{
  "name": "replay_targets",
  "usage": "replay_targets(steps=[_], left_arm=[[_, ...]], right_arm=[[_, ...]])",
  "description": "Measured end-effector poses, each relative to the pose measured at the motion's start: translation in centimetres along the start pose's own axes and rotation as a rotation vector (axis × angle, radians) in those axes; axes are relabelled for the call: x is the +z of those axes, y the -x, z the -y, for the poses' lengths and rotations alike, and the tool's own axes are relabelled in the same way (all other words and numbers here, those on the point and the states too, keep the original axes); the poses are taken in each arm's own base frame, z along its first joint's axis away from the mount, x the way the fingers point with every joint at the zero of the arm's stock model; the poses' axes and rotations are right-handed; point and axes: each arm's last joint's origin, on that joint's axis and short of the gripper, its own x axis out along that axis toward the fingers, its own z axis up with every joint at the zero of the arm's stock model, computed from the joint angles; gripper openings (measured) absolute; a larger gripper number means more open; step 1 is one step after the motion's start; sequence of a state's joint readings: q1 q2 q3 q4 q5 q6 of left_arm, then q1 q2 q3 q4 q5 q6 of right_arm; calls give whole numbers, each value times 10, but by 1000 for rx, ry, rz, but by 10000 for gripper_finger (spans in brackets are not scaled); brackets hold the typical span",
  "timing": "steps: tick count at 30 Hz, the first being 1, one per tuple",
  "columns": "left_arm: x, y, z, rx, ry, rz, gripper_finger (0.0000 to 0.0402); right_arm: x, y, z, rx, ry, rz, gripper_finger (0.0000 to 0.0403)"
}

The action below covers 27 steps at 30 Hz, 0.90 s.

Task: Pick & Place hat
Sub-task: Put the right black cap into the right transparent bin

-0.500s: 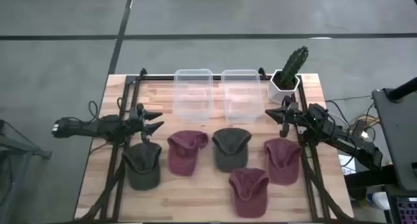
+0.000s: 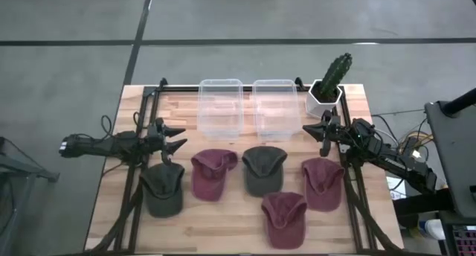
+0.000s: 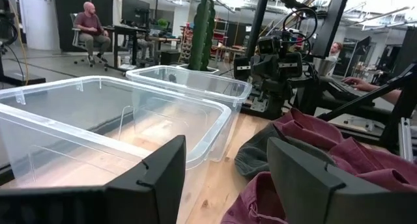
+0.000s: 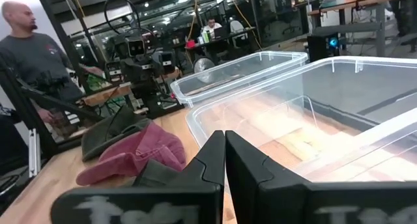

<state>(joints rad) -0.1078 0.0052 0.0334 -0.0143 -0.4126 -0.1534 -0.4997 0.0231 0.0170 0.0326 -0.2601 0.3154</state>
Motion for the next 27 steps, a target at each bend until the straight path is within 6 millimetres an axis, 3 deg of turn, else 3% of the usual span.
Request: replay_targets(steps=[27], left_arm=[[0,0,0,7,88,7,208]], right_arm=[[0,0,0,0,-24,1,9]])
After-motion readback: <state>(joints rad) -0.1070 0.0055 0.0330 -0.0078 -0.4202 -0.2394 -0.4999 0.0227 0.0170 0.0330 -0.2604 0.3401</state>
